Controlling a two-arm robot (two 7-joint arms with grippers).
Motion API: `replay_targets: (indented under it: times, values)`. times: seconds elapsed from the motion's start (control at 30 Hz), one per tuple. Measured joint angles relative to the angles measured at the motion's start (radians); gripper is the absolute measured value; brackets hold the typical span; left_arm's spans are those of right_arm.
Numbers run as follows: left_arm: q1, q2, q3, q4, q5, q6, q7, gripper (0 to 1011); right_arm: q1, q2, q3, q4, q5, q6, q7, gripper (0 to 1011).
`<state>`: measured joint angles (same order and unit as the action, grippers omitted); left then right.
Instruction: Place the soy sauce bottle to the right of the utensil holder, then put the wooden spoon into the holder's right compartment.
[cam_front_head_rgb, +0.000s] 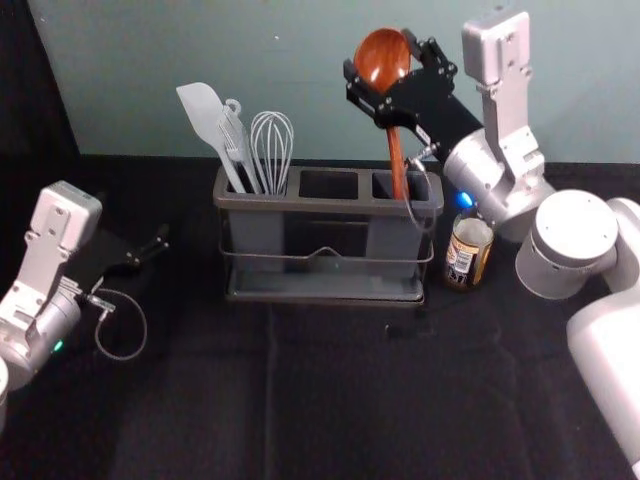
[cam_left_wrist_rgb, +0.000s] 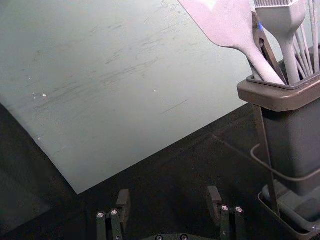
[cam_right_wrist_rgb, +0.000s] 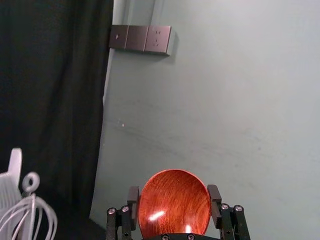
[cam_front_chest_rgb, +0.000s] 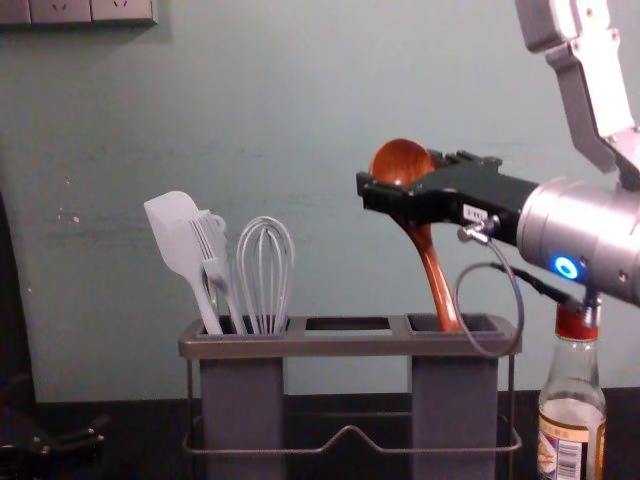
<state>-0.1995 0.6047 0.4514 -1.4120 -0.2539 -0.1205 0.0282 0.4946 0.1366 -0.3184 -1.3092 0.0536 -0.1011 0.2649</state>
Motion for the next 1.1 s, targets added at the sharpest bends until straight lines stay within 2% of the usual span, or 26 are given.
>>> replay_targets:
  times: [0.63, 1.1]
  values:
    - [0.0, 0.0, 0.0, 0.0, 0.0, 0.0, 0.0, 1005, -0.111, 0.048, 0.003, -0.056, 0.031, 0.0, 0.03, 840]
    - [0.0, 0.0, 0.0, 0.0, 0.0, 0.0, 0.0, 1005, -0.135, 0.061, 0.007, -0.072, 0.046, 0.008, 0.042, 840]
